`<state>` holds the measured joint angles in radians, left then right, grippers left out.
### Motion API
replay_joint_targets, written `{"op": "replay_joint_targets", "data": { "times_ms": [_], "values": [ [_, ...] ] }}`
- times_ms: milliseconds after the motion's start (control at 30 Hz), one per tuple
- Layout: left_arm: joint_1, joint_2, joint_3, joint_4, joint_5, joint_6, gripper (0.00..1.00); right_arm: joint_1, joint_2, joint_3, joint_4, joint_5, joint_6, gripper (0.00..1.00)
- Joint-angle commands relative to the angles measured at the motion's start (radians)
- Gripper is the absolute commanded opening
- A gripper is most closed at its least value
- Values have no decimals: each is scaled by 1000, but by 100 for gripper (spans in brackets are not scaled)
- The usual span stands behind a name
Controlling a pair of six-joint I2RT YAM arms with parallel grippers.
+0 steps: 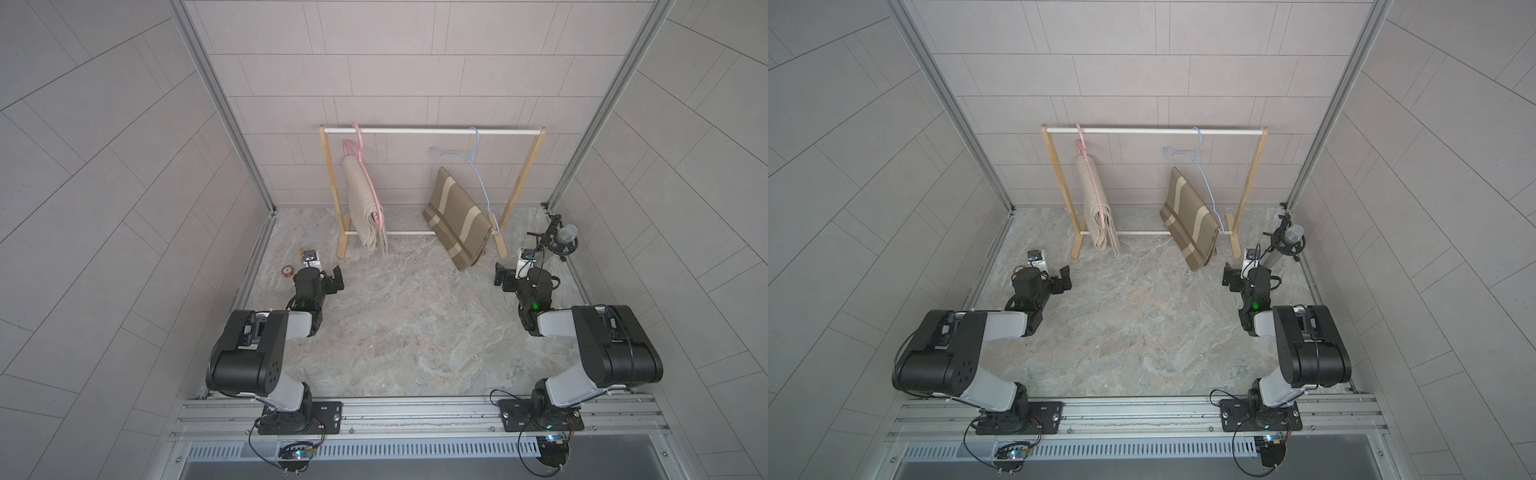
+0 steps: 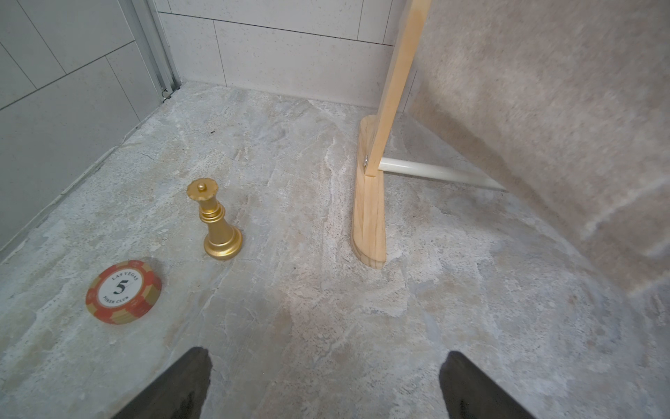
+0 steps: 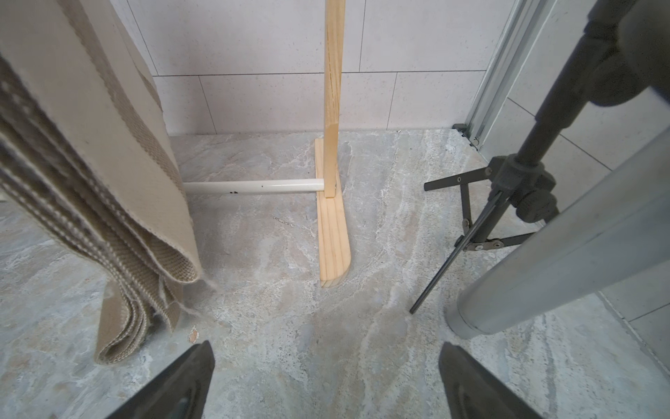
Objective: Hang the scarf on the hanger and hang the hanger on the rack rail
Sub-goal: Reset both arms
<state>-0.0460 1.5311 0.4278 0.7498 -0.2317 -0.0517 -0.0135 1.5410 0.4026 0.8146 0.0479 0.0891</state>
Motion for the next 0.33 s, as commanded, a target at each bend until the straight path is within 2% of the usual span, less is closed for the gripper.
{"op": "replay_joint_targets", "data": {
  "times_ms": [0, 300],
  "values": [
    [0, 0, 11, -2, 6, 16, 100, -2, -16, 8, -15, -4, -8, 100],
    [2, -2, 11, -1, 6, 16, 100, -3, -16, 7, -16, -4, -7, 100]
  ]
}}
